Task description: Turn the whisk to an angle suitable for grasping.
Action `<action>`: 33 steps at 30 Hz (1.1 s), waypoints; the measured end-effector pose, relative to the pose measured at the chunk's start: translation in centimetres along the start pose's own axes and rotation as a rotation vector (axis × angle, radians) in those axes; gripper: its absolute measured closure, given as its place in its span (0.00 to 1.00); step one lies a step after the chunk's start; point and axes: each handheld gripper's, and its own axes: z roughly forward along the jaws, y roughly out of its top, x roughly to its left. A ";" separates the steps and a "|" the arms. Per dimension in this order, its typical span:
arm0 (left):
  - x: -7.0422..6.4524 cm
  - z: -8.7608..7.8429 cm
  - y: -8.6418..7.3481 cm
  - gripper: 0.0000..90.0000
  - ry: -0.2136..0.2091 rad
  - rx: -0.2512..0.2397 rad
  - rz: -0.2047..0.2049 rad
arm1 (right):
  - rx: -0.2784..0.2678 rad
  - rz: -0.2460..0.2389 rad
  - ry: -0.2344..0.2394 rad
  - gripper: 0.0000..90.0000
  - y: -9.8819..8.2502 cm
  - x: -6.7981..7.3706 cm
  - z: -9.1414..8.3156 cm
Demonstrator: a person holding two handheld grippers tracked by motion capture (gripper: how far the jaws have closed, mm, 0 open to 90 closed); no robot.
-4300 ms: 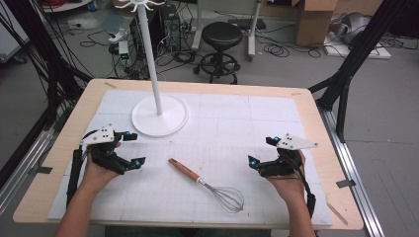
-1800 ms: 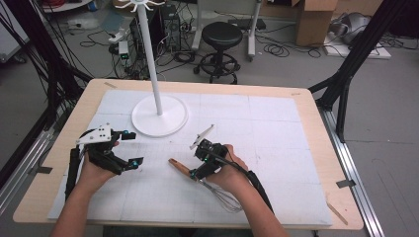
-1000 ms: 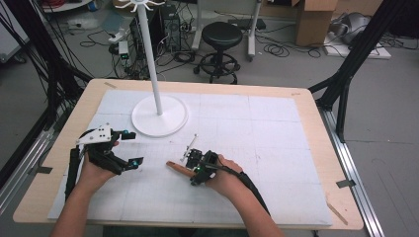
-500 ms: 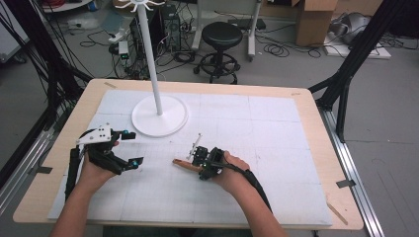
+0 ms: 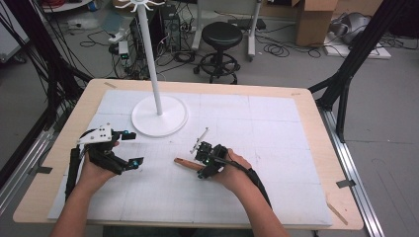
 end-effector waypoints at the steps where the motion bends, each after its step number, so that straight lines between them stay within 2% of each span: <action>1: 0.0 0.0 0.0 0.02 0.000 0.000 0.000 | 0.023 -0.001 0.004 0.65 0.1 0.1 0.5; 2: 0.0 0.0 0.0 0.02 -0.001 -0.001 -0.003 | 0.023 -0.001 0.004 0.65 0.1 0.1 0.5; 3: 0.0 0.0 0.0 0.02 -0.001 -0.002 -0.003 | 0.048 -0.011 0.004 0.68 0.1 0.2 0.9; 5: 0.0 0.0 0.0 0.02 0.000 0.000 -0.001 | 0.053 -0.026 0.002 0.76 0.2 0.4 0.9; 6: 0.0 0.0 0.0 0.02 -0.001 0.001 -0.002 | 0.049 -0.042 -0.006 0.77 0.2 0.7 0.9; 11: 0.0 0.0 0.0 0.02 -0.003 -0.004 -0.003 | 0.038 -0.047 -0.010 0.77 0.1 0.6 0.4; 12: 0.1 0.0 0.0 0.02 -0.004 -0.008 0.000 | -0.014 -0.039 -0.012 0.77 -0.1 0.4 -0.4; 13: 0.1 0.0 0.0 0.02 -0.004 -0.009 0.000 | -0.014 -0.039 -0.012 0.77 -0.1 0.4 -0.4; 17: 0.5 0.0 -0.1 0.02 -0.004 -0.017 -0.014 | -0.142 0.009 0.004 0.77 -0.5 -0.6 -2.8; 21: 0.7 -0.1 -0.1 0.02 -0.003 -0.027 -0.025 | -0.216 0.036 -0.013 0.77 -1.0 -1.6 -5.1; 25: 0.7 -0.2 0.1 0.02 -0.004 -0.025 -0.016 | -0.319 0.061 -0.016 0.77 -1.3 -2.5 -7.5; 27: 0.7 -0.4 0.2 0.02 -0.002 -0.025 -0.005 | -0.361 0.066 -0.027 0.77 -1.4 -2.7 -8.3; 29: 0.7 -0.5 0.2 0.02 -0.006 -0.034 -0.015 | -0.410 0.075 -0.031 0.77 -1.5 -3.0 -9.0; 33: 0.6 -0.4 0.3 0.02 -0.007 -0.031 -0.007 | -0.468 0.093 -0.028 0.77 -1.7 -3.5 -9.7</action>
